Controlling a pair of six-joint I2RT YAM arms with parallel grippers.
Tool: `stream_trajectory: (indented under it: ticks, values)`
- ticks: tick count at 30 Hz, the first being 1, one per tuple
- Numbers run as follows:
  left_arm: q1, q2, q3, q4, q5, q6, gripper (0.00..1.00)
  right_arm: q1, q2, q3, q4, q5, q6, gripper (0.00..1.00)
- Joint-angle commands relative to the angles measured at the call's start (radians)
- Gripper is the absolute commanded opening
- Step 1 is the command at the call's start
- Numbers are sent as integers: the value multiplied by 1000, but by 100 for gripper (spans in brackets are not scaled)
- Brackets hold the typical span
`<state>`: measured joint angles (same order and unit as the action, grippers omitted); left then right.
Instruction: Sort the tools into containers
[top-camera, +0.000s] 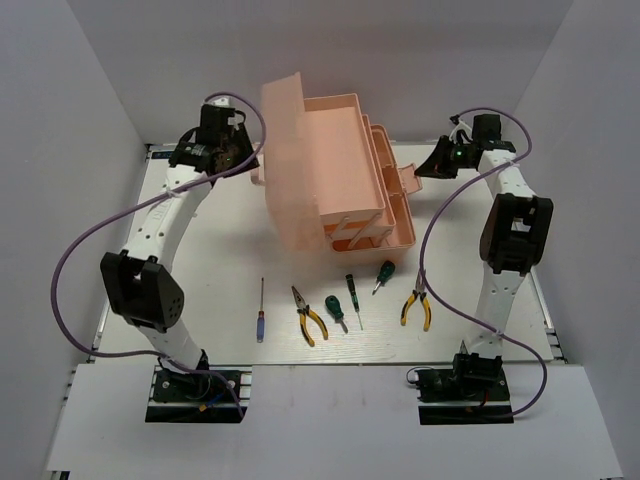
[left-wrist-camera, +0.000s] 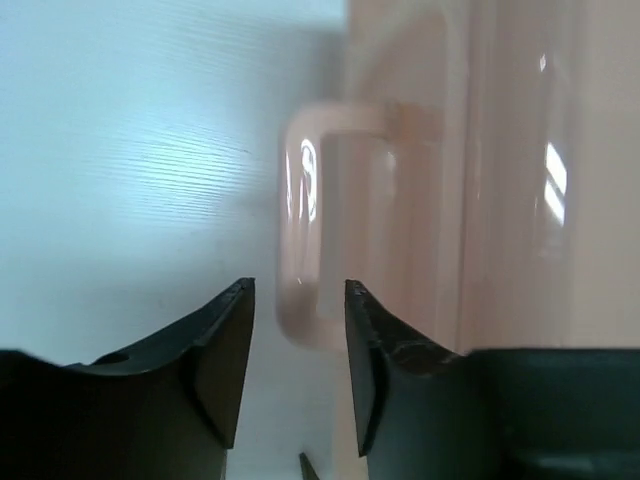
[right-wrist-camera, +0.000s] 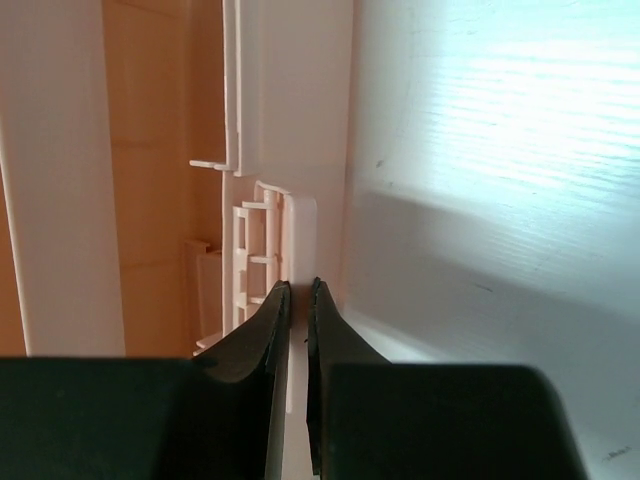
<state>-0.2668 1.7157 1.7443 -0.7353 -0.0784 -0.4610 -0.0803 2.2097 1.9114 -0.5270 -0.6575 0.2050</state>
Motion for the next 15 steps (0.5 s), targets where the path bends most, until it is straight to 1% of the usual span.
stream_trajectory:
  ticks: [1,3,4,5,7,8,11,12,13,14,15]
  values:
    - [66,-110,1,-16,-172,36,55,-52,-2,52,27,90,-52,0]
    - [75,-88,66,-56,-196,36,71,-49,-7,49,28,70,-47,0]
    - [87,-58,98,-119,-214,36,75,-52,-8,43,28,64,-44,0]
    - [87,-41,171,-154,-251,25,77,-50,-15,37,30,53,-38,0]
    - [110,-18,236,-234,-280,25,78,-52,-22,21,35,38,-35,0]
    - [110,-18,273,-243,-293,25,78,-53,-27,18,35,27,-32,0]
    - [120,-68,241,-205,-258,35,78,-52,-38,-3,45,2,-26,0]
    - [120,-102,225,-193,-236,45,74,-52,-44,-11,41,-8,-29,0]
    - [120,-114,198,-182,-186,45,70,-49,-47,-14,45,-14,-30,0]
    - [100,-125,184,-170,-160,54,62,-47,-47,-17,45,-22,-27,0]
    - [100,-134,169,-161,-132,55,50,-47,-48,-17,44,-36,-29,0]
